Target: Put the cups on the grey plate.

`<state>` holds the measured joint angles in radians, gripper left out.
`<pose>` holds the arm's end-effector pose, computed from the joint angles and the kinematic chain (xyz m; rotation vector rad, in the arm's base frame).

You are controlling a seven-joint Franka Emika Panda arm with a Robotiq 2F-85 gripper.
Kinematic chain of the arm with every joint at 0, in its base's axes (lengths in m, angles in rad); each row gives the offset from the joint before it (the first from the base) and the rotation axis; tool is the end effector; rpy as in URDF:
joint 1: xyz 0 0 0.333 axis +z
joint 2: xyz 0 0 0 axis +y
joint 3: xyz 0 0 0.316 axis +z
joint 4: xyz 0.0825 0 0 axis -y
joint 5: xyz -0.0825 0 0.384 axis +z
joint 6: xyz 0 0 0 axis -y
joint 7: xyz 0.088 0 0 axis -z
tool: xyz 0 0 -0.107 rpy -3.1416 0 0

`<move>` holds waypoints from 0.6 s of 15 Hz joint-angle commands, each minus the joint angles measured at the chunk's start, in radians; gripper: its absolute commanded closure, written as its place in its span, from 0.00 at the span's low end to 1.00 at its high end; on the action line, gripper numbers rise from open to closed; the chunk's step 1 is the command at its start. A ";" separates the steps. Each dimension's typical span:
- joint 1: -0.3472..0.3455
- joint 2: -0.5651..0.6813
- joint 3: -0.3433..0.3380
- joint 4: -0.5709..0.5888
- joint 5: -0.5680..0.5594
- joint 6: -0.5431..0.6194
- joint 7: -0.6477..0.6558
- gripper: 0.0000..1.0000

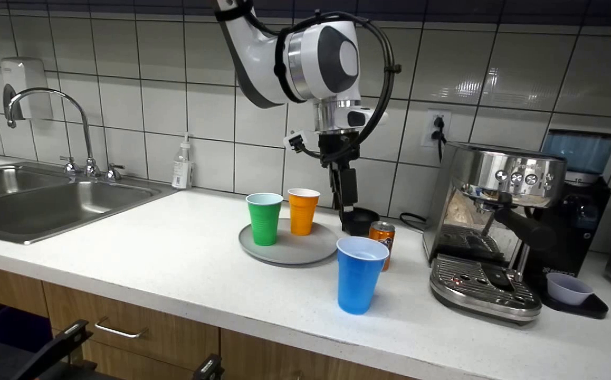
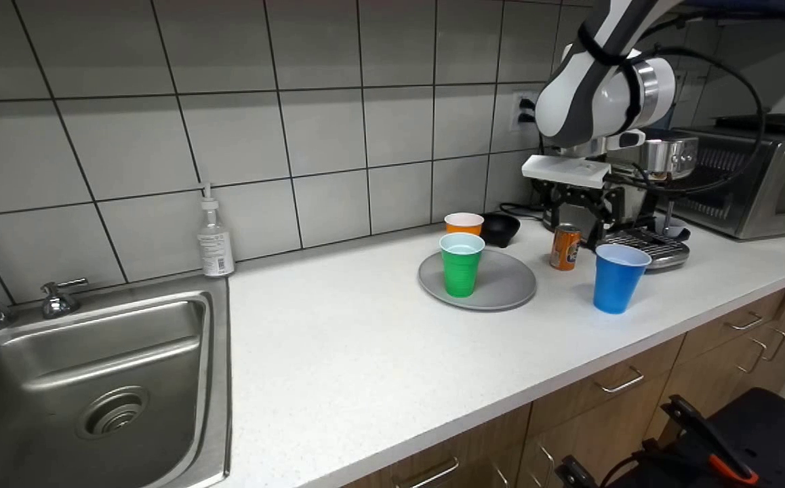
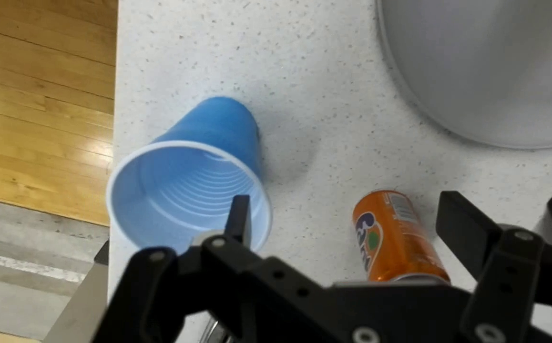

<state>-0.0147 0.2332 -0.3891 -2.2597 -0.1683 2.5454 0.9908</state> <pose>0.5024 -0.2125 0.2721 2.4179 -1.7364 0.1721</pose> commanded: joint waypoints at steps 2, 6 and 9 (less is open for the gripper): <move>-0.050 -0.088 -0.006 -0.087 -0.070 0.018 0.074 0.00; -0.091 -0.115 -0.012 -0.136 -0.091 0.025 0.090 0.00; -0.119 -0.137 -0.019 -0.175 -0.129 0.025 0.119 0.00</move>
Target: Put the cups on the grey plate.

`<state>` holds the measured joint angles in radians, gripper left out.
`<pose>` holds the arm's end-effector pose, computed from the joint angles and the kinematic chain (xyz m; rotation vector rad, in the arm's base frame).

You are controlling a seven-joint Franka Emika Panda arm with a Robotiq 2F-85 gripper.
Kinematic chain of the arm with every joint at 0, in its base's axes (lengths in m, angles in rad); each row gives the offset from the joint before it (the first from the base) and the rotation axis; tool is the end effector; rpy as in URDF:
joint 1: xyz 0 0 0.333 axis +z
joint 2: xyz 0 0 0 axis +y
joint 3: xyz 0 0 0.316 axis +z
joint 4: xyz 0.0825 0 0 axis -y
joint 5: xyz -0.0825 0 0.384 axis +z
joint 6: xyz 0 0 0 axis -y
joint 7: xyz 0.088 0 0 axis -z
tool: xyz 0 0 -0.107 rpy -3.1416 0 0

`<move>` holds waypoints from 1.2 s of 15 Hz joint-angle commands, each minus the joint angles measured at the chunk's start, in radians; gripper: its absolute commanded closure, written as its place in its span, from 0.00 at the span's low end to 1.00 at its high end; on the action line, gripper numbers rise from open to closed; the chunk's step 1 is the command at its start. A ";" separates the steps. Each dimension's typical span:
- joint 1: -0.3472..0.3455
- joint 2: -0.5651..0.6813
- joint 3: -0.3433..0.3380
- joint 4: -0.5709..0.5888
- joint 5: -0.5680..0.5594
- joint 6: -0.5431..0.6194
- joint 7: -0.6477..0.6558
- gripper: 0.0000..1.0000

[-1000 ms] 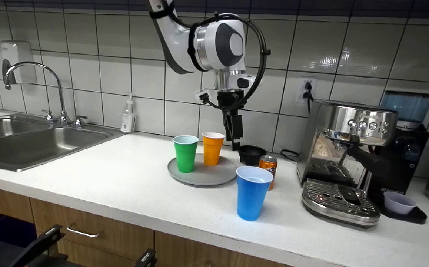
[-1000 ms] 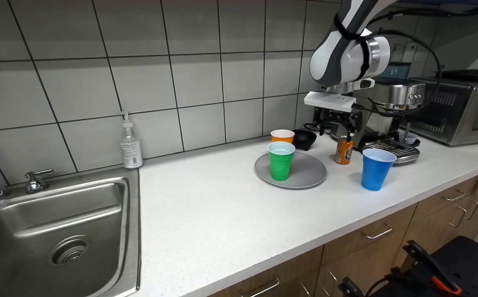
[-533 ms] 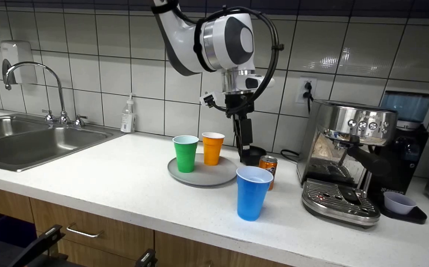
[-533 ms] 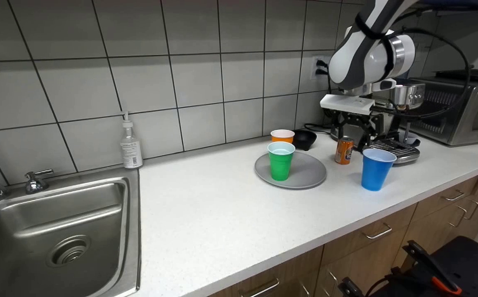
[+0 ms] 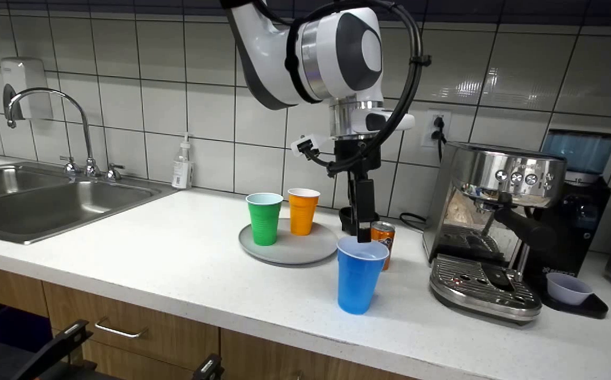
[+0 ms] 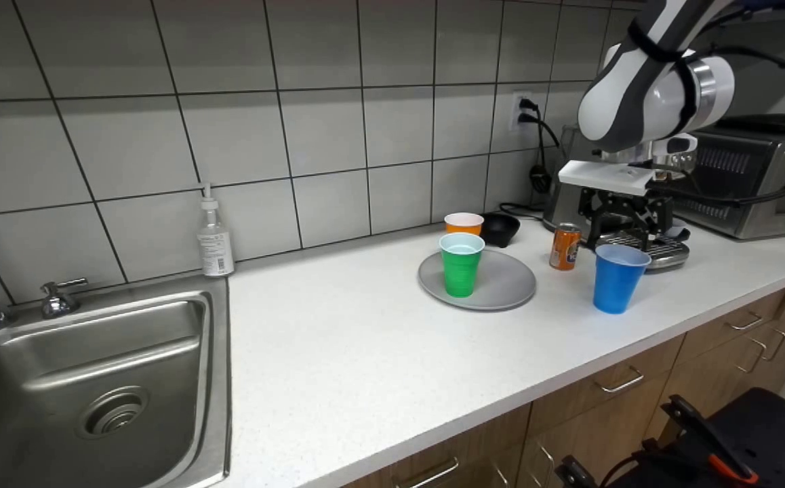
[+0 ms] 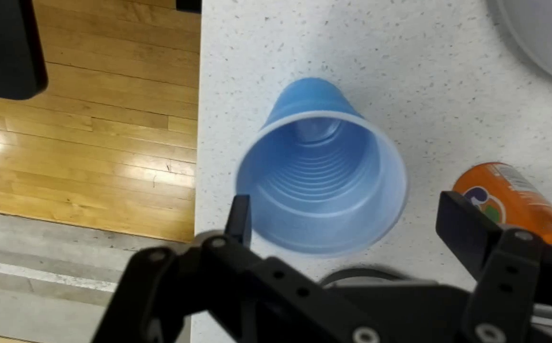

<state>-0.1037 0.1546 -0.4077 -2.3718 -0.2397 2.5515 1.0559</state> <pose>0.4458 -0.2485 0.2679 2.2954 -1.8646 0.1243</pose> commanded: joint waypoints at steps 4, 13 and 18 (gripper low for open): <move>-0.059 -0.072 -0.006 -0.100 -0.113 0.009 0.092 0.00; -0.074 -0.052 0.011 -0.107 -0.117 0.009 0.110 0.00; -0.077 -0.028 0.013 -0.101 -0.106 0.013 0.104 0.00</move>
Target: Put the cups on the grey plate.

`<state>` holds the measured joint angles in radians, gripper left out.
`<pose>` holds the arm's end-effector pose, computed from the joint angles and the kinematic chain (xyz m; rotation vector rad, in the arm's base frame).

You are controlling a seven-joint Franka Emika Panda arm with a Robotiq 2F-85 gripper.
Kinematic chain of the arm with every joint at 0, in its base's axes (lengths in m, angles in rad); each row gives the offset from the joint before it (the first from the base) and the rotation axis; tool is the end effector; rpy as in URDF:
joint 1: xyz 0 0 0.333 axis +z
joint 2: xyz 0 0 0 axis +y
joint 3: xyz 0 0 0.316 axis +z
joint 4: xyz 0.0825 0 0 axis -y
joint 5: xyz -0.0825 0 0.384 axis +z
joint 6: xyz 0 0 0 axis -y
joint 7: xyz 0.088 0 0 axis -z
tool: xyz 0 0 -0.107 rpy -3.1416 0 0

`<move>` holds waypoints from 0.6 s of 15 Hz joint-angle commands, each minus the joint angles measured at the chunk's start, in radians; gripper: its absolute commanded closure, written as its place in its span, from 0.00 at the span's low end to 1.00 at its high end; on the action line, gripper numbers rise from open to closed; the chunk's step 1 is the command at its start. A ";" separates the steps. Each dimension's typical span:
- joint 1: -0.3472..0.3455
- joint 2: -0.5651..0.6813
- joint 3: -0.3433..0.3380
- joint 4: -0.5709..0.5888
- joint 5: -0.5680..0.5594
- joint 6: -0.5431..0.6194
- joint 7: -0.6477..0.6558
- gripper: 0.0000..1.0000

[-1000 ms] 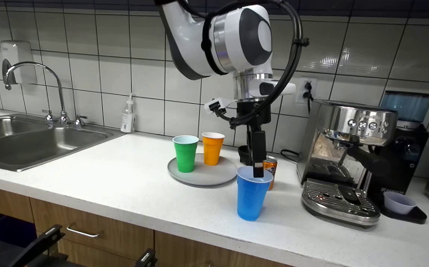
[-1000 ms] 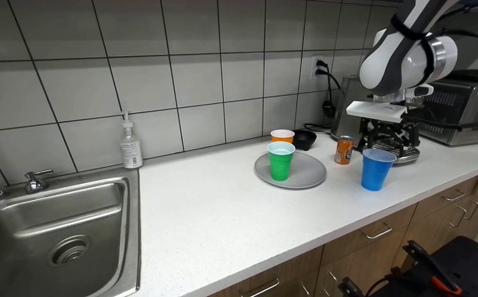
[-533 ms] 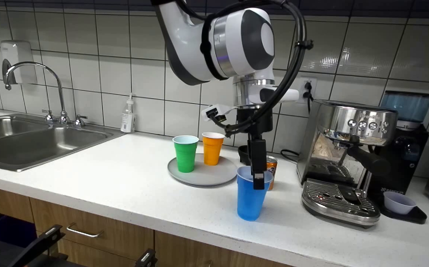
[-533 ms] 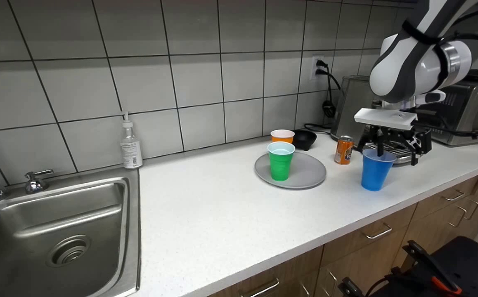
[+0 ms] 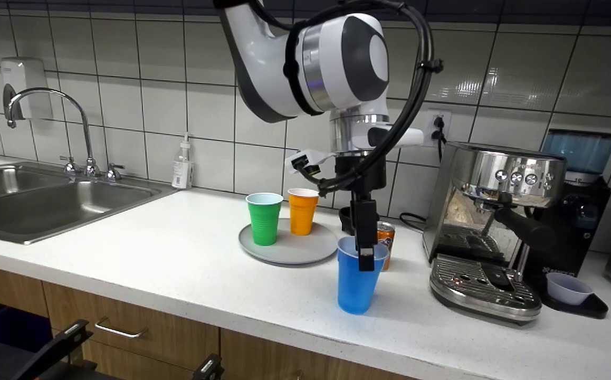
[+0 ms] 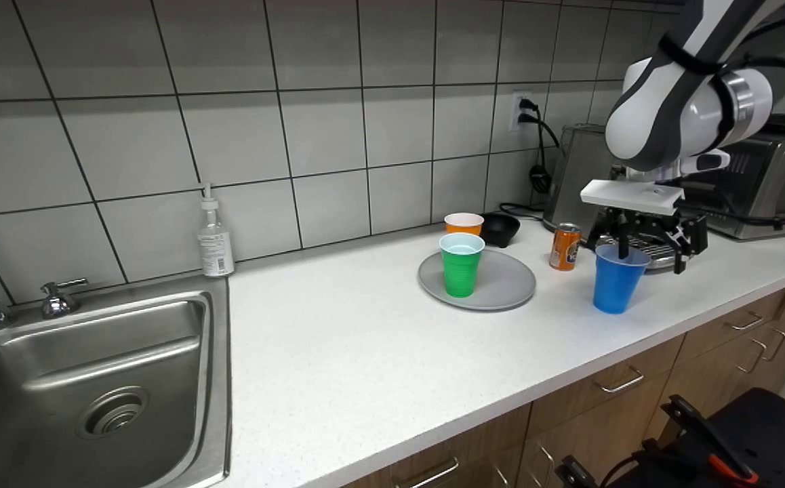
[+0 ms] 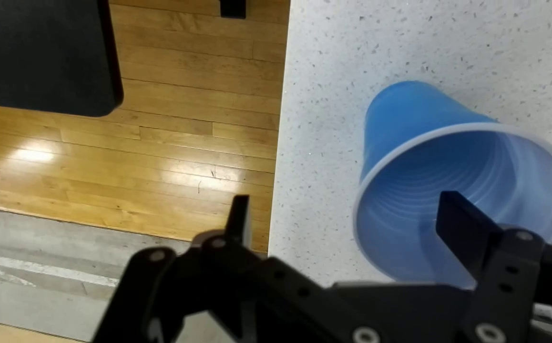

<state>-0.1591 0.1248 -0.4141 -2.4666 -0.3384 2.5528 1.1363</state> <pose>0.4011 -0.2570 0.2462 2.2035 -1.8974 0.0461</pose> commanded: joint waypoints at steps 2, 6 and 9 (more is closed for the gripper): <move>-0.021 0.007 0.018 -0.007 -0.004 0.014 0.022 0.00; -0.021 0.007 0.015 -0.011 -0.002 0.016 0.021 0.00; -0.021 0.003 0.015 -0.017 -0.005 0.019 0.022 0.35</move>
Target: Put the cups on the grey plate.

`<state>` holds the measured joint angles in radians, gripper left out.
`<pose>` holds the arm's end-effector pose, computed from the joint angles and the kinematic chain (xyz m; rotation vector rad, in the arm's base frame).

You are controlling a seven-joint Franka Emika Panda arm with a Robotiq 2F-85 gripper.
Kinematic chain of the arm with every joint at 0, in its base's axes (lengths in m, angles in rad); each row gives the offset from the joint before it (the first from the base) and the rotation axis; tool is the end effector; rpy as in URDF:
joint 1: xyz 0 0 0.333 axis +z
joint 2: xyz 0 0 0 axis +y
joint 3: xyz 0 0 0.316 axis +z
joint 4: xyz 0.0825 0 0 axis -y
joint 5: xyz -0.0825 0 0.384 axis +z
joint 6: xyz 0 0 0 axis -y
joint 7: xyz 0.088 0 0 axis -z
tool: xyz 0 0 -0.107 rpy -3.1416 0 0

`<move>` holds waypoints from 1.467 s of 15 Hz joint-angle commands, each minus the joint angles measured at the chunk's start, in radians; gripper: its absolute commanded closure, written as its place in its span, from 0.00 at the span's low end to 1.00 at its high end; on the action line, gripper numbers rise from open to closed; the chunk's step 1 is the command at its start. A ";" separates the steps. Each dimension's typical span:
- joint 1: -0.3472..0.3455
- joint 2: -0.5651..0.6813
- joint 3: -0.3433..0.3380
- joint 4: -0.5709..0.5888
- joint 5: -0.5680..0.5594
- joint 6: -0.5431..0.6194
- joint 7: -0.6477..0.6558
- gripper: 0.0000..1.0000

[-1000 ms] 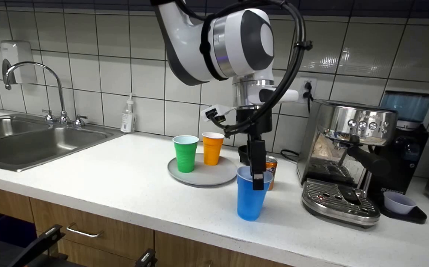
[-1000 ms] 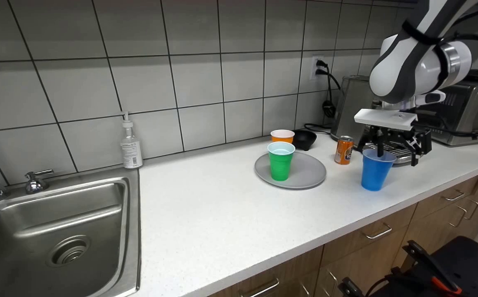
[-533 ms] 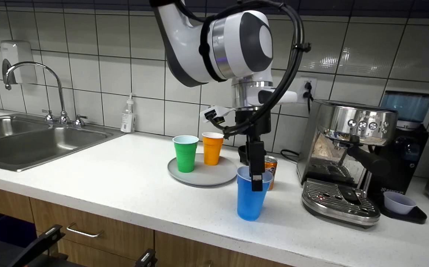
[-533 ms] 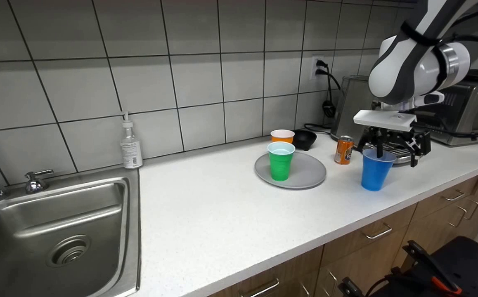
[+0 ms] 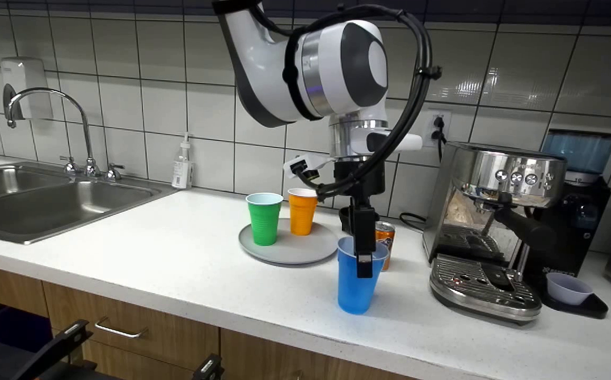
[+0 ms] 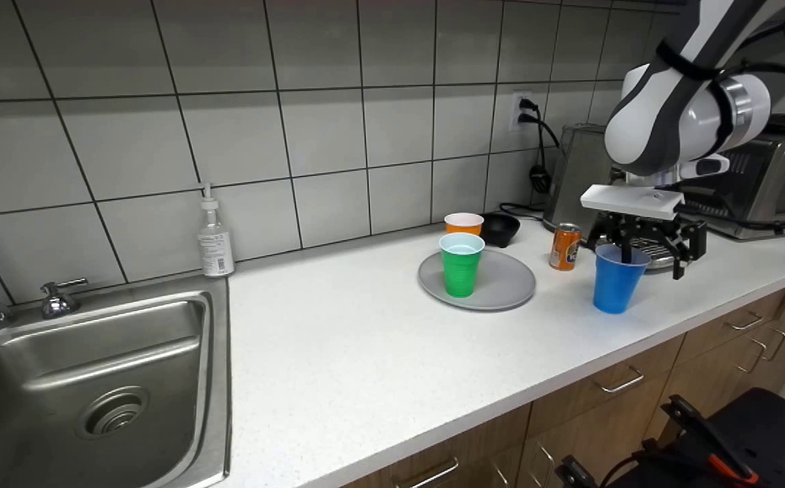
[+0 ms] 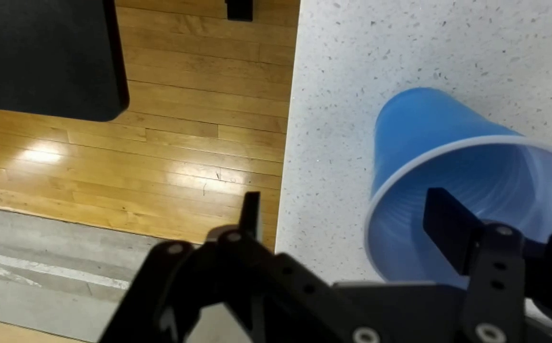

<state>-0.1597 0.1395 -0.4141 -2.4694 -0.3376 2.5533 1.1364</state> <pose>0.3987 -0.2565 0.2389 2.1984 -1.8922 0.0242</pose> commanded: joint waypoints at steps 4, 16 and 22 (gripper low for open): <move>-0.020 -0.019 0.013 -0.023 -0.009 0.023 0.025 0.67; -0.015 -0.075 0.025 -0.051 -0.013 0.054 0.023 0.99; -0.012 -0.126 0.072 -0.069 -0.009 0.055 0.006 0.99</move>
<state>-0.1587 0.0744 -0.3745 -2.5058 -0.3377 2.5994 1.1396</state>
